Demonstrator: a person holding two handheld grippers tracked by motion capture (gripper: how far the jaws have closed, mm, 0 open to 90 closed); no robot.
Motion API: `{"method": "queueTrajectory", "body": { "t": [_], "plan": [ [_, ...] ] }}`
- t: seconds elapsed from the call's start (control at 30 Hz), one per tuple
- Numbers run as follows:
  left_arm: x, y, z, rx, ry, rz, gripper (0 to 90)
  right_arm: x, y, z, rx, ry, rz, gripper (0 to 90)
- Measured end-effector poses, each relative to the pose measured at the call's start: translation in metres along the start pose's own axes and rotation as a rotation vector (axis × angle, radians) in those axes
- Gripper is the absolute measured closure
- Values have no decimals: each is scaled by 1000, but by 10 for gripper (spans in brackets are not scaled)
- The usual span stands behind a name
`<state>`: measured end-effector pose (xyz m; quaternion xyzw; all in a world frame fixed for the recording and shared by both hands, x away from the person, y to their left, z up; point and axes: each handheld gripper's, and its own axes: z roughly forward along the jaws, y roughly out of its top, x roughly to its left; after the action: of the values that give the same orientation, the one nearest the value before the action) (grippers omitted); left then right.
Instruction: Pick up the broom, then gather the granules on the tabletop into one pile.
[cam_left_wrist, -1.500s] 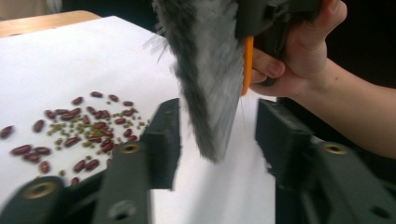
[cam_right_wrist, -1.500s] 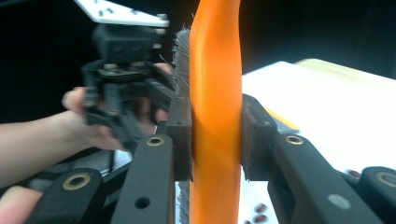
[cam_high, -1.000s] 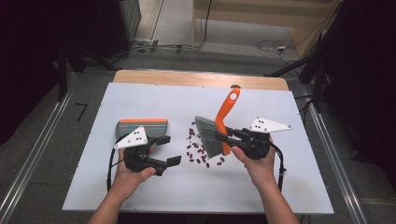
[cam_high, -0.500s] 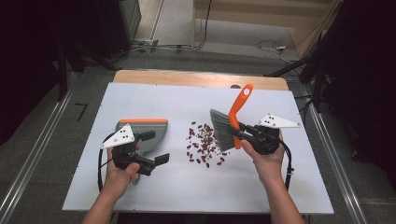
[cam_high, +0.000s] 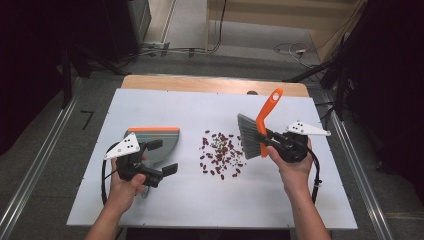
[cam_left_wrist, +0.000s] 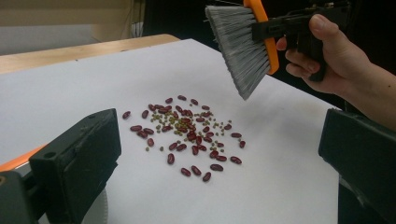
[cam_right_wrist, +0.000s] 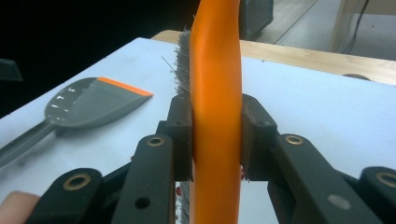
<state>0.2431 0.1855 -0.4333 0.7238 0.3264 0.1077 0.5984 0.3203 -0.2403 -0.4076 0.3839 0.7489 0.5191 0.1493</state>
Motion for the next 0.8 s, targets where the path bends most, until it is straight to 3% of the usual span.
{"method": "queueTrajectory", "body": {
  "t": [0.17, 0.3, 0.5, 0.8],
  "plan": [
    [1, -3, -2, 6, 2, -6, 0, -7, 0, 1, 24, -31, 8, 681],
    [1, -4, -5, 9, 12, 3, 0, -12, 5, 5, 101, -101, -24, 681],
    [3, -4, -5, 13, 14, -1, 0, -17, 11, 13, 152, -147, -35, 681],
    [4, -6, -7, 15, 30, 7, 0, -30, 32, 33, 238, -243, -105, 681]
  ]
}}
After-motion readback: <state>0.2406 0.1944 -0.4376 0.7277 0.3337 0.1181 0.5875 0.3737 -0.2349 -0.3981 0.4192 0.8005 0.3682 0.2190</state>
